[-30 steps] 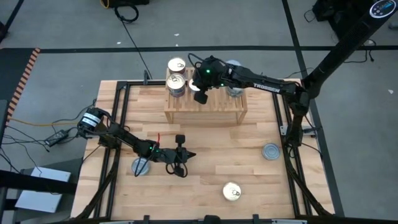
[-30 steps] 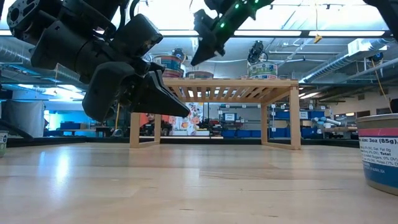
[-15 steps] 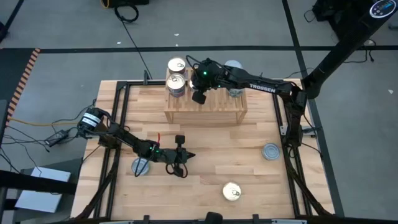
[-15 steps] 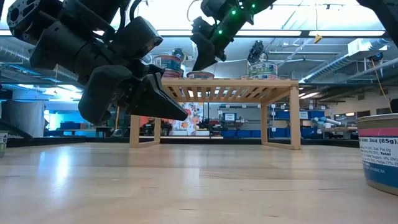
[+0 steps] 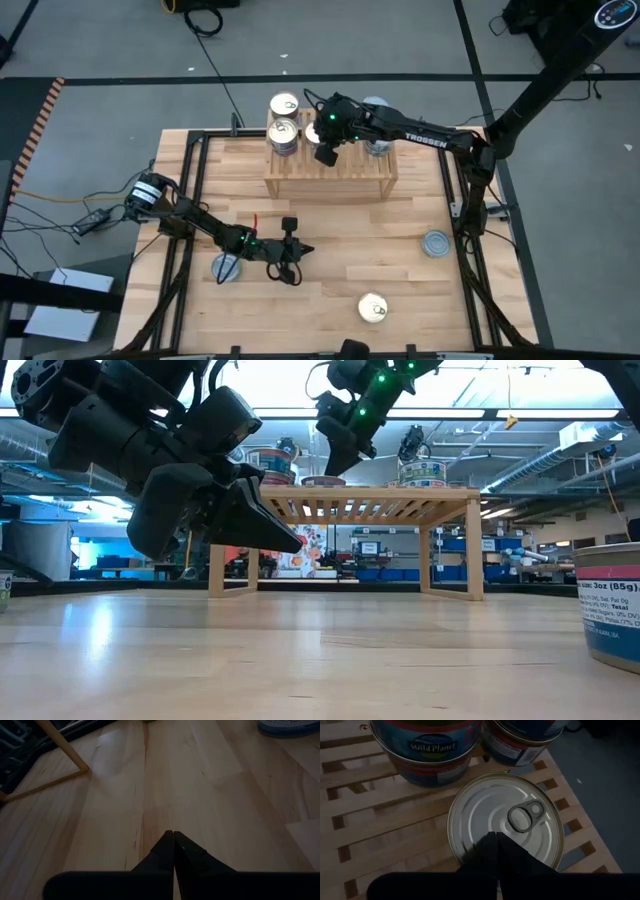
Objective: Stack canned seafood by type on shelf
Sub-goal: Put the blue pink tuna can on the shelf
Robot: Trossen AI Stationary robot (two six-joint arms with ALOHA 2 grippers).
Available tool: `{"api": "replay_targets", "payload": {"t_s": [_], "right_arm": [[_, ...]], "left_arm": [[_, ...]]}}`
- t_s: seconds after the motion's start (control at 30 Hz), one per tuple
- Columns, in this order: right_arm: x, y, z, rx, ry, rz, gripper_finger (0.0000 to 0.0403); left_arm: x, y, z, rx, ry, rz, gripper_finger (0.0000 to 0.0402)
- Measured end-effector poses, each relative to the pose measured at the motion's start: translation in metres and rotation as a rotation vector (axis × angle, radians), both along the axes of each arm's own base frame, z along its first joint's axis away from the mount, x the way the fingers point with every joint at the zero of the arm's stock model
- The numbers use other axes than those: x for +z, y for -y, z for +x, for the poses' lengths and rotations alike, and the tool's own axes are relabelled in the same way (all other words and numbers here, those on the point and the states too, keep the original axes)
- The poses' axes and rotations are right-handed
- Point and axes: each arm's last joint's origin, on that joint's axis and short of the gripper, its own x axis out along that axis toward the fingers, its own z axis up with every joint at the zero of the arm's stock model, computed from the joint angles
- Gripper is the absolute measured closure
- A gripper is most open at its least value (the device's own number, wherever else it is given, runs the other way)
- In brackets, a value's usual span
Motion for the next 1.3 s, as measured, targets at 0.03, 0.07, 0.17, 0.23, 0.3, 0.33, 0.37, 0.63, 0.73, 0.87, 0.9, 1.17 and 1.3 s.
{"api": "replay_targets", "payload": {"t_s": [0.03,0.07,0.17,0.23,0.3,0.33,0.37,0.63,0.73,0.87,0.9,1.17,1.3], "right_arm": [[0.0,0.001,0.0,-0.001,0.001,-0.001,0.0397],[-0.001,0.001,0.0,-0.003,0.0,-0.001,0.0397],[-0.001,0.006,-0.001,-0.009,0.004,0.002,0.0397],[-0.004,0.009,0.002,-0.011,0.008,0.0,0.0397],[-0.005,0.012,0.002,-0.012,0.014,0.003,0.0397],[-0.008,0.013,0.004,-0.005,0.016,0.008,0.0397],[-0.008,0.014,0.005,0.002,0.028,0.008,0.0397],[-0.009,0.018,0.008,0.022,0.064,-0.002,0.0398],[-0.009,0.02,0.007,0.021,0.065,0.004,0.0398],[-0.008,0.021,0.008,0.021,0.074,0.001,0.0398],[-0.008,0.021,0.008,0.021,0.078,0.0,0.0397],[-0.008,0.021,0.009,0.037,0.092,0.006,0.0397],[-0.008,0.022,0.009,0.037,0.098,0.005,0.0397]], "left_arm": [[0.0,0.0,0.0,0.0,0.001,-0.001,0.0394],[0.0,0.0,0.0,0.001,0.001,-0.001,0.0394],[0.0,0.0,0.0,0.001,0.001,-0.001,0.0394],[0.0,0.0,0.0,0.001,0.001,-0.001,0.0394],[0.0,0.0,0.0,0.001,0.0,-0.001,0.0394],[0.0,0.0,0.0,0.001,0.0,-0.001,0.0394],[0.0,0.0,0.0,0.001,-0.001,-0.001,0.0394],[0.0,0.0,0.0,0.0,0.0,-0.001,0.0394],[0.001,0.0,0.001,0.0,0.011,-0.005,0.0394],[0.006,0.001,0.003,-0.017,0.066,-0.034,0.0394],[0.007,0.001,0.004,-0.03,0.076,-0.045,0.0394],[0.007,-0.017,-0.013,0.046,0.3,-0.124,0.0399],[0.002,-0.025,-0.027,0.18,0.359,-0.1,0.04]]}}
